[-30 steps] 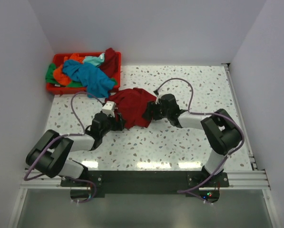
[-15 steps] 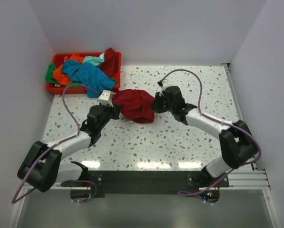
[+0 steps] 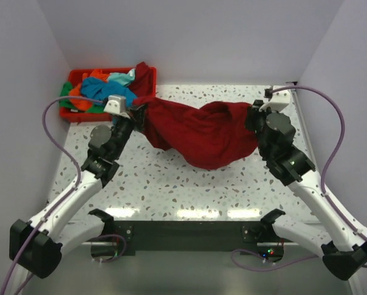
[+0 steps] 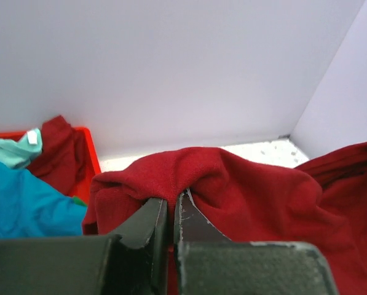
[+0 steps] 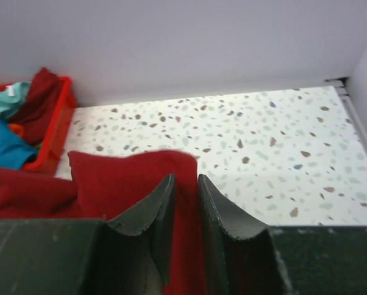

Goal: Fold and stack the t-shirts
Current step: Flatten the tshirt out

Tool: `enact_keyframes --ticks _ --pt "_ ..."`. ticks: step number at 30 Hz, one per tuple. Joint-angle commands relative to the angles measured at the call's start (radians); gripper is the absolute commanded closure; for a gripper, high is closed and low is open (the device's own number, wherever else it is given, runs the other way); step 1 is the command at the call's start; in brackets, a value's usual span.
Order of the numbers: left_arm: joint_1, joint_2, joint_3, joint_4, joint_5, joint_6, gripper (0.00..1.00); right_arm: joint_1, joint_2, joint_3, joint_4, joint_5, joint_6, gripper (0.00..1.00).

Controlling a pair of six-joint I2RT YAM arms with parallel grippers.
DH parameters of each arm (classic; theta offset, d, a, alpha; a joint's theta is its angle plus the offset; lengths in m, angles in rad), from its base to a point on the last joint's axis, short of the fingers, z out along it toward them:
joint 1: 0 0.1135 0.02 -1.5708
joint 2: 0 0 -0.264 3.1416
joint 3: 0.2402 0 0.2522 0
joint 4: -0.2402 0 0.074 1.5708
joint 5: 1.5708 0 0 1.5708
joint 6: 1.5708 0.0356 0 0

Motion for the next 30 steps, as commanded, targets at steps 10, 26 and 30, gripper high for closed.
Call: enact_keyframes --ticks 10,26,30 --pt "0.004 0.415 0.067 0.007 0.054 0.018 0.18 -0.124 0.202 -0.073 -0.111 0.101 0.082 0.31" --pt "0.043 0.468 -0.073 0.068 0.071 0.009 0.18 -0.121 0.241 -0.290 -0.079 -0.209 0.235 0.30" --pt "0.059 0.481 -0.085 0.097 0.106 0.000 0.18 -0.121 0.216 -0.362 -0.128 -0.207 0.278 0.33"
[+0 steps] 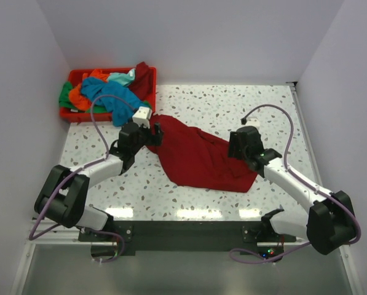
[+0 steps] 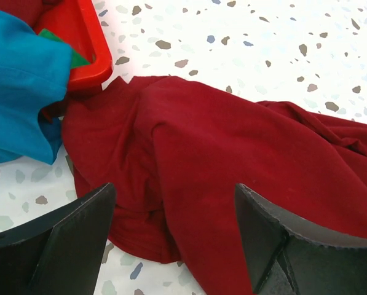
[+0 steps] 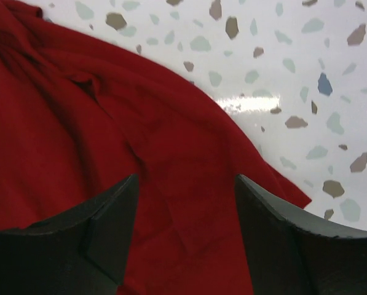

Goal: Fold and stack the t-shirts
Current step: Flatten the tshirt out

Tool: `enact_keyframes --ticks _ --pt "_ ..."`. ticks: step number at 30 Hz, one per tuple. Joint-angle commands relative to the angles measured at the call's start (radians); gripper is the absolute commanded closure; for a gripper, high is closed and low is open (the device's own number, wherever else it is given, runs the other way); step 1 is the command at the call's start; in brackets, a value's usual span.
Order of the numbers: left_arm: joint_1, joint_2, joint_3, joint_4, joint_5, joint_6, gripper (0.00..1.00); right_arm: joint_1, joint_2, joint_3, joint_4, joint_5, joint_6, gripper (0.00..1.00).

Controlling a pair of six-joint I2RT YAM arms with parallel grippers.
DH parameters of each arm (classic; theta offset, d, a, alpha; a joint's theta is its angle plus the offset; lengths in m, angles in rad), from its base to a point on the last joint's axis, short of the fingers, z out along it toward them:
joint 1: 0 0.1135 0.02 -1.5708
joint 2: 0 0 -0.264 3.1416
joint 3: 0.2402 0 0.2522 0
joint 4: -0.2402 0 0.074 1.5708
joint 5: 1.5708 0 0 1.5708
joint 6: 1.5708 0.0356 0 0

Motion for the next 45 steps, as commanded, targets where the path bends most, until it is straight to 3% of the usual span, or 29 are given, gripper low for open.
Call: enact_keyframes --ticks 1,18,36,38,42,45 --pt "0.020 0.005 -0.018 0.101 0.058 -0.018 0.18 0.002 -0.043 -0.051 -0.054 -0.009 0.071 0.34" --pt "0.046 0.051 -0.006 0.129 0.112 -0.026 0.18 0.036 0.029 -0.163 -0.021 -0.053 0.142 0.57" --pt "0.048 0.054 -0.001 0.135 0.137 -0.032 0.18 0.036 0.066 -0.162 -0.024 -0.102 0.134 0.63" --pt "0.048 0.054 -0.001 0.135 0.137 -0.032 0.18 0.037 0.080 -0.154 -0.029 -0.108 0.134 0.67" --pt "0.048 0.054 -0.001 0.138 0.138 -0.032 0.18 0.036 0.069 -0.159 -0.032 -0.115 0.132 0.91" --pt "0.048 0.060 0.000 0.138 0.138 -0.033 0.18 0.036 0.055 -0.151 -0.061 -0.102 0.125 1.00"
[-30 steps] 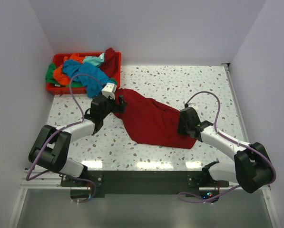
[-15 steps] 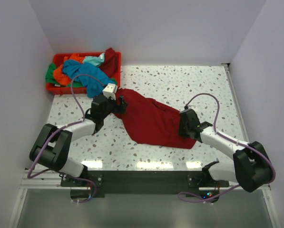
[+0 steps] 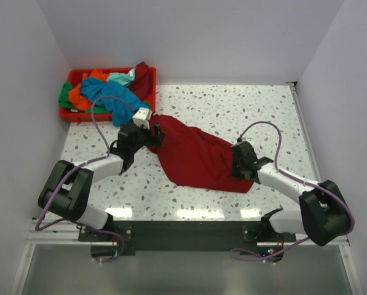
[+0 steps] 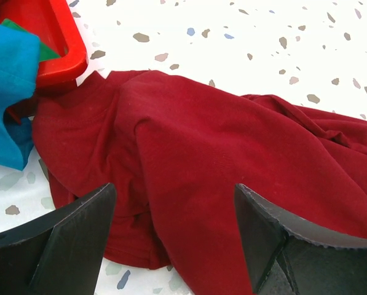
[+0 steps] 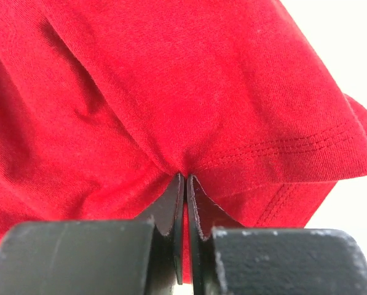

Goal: Fold and stack the t-shirts
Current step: Flatten the tshirt out

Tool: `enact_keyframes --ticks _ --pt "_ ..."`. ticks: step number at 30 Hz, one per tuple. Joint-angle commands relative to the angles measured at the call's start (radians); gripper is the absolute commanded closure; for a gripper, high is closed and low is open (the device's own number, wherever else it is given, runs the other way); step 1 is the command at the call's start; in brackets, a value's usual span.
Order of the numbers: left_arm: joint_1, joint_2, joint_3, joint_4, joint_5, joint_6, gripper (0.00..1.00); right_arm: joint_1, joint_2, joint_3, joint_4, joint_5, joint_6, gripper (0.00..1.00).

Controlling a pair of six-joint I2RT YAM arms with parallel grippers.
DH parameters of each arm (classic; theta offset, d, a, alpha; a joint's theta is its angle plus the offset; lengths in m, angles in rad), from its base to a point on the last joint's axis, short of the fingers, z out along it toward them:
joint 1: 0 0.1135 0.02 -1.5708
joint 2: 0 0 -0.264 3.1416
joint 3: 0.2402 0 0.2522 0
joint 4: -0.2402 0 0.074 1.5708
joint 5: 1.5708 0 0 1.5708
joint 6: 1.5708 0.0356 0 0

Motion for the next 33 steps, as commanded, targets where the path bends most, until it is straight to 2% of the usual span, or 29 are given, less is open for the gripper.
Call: enact_keyframes --ticks 1,8,21,26,29,33 --pt "0.009 0.006 0.018 0.058 0.009 -0.009 0.18 0.004 -0.025 0.042 -0.036 0.019 -0.005 1.00" --pt "0.009 0.038 0.047 0.051 0.000 -0.007 0.18 0.004 -0.082 0.184 -0.191 0.125 -0.054 0.92" --pt "0.011 0.193 0.188 0.048 0.017 -0.016 0.19 -0.001 -0.088 0.511 -0.298 0.312 -0.122 0.96" --pt "0.012 0.253 0.223 0.031 -0.009 -0.010 0.20 -0.022 -0.117 0.605 -0.303 0.337 -0.158 0.96" --pt "0.012 0.285 0.240 0.031 -0.008 -0.012 0.23 -0.041 -0.126 0.654 -0.297 0.337 -0.178 0.96" --pt "0.014 0.325 0.265 0.015 -0.003 -0.013 0.33 -0.067 -0.131 0.700 -0.288 0.331 -0.198 0.96"
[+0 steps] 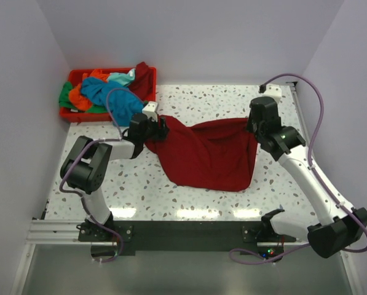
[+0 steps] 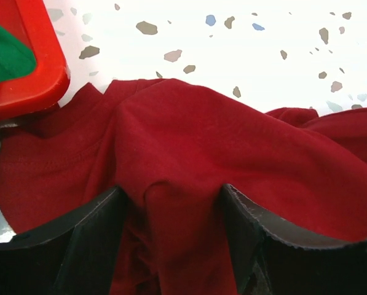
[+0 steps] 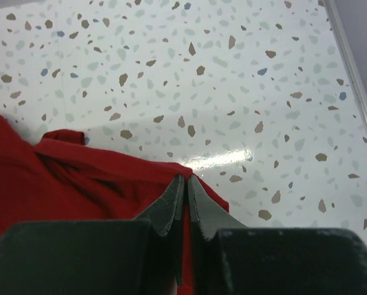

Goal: Fold and stack the t-shirts
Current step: Flatten the tshirt out

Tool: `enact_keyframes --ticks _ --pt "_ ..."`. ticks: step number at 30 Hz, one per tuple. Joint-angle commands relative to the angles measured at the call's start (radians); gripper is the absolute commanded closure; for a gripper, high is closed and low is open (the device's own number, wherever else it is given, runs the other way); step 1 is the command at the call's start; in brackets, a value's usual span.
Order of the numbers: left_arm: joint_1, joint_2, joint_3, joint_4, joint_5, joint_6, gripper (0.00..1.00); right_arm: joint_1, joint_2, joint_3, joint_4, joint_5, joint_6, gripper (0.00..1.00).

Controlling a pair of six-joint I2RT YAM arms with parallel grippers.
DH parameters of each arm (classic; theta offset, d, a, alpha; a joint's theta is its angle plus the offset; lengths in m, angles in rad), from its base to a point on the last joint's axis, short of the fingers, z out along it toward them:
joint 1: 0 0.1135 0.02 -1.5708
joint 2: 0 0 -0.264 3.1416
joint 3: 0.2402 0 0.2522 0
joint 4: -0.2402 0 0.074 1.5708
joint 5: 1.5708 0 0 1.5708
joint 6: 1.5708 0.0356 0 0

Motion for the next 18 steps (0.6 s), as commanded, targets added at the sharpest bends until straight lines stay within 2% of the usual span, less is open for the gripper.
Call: enact_keyframes --ticks 1,2,3,6,8,13,16,18 --pt "0.009 0.022 0.048 0.016 -0.003 -0.013 0.37 -0.022 -0.023 0.058 0.012 0.030 -0.043 0.96" --pt "0.009 0.022 0.046 0.019 -0.003 -0.015 0.45 -0.023 -0.023 0.060 0.015 0.028 -0.049 0.96" --pt "0.009 0.017 0.034 0.029 -0.003 -0.019 0.67 -0.028 -0.023 0.058 0.020 0.027 -0.050 0.96" --pt "0.010 -0.015 0.002 0.117 0.048 -0.050 1.00 -0.051 -0.012 0.058 0.043 0.010 -0.066 0.96" --pt "0.012 -0.035 0.017 0.161 0.104 -0.065 1.00 -0.068 0.014 0.066 0.066 0.002 -0.082 0.97" --pt "0.022 -0.177 0.065 0.153 0.147 -0.088 1.00 -0.123 0.078 0.167 0.095 0.001 -0.121 1.00" --pt "0.022 -0.328 0.018 0.190 0.118 -0.085 1.00 -0.128 0.085 0.261 0.094 -0.007 -0.142 1.00" --pt "0.021 -0.458 -0.087 0.240 0.075 -0.105 1.00 -0.128 0.072 0.305 0.098 -0.021 -0.150 1.00"
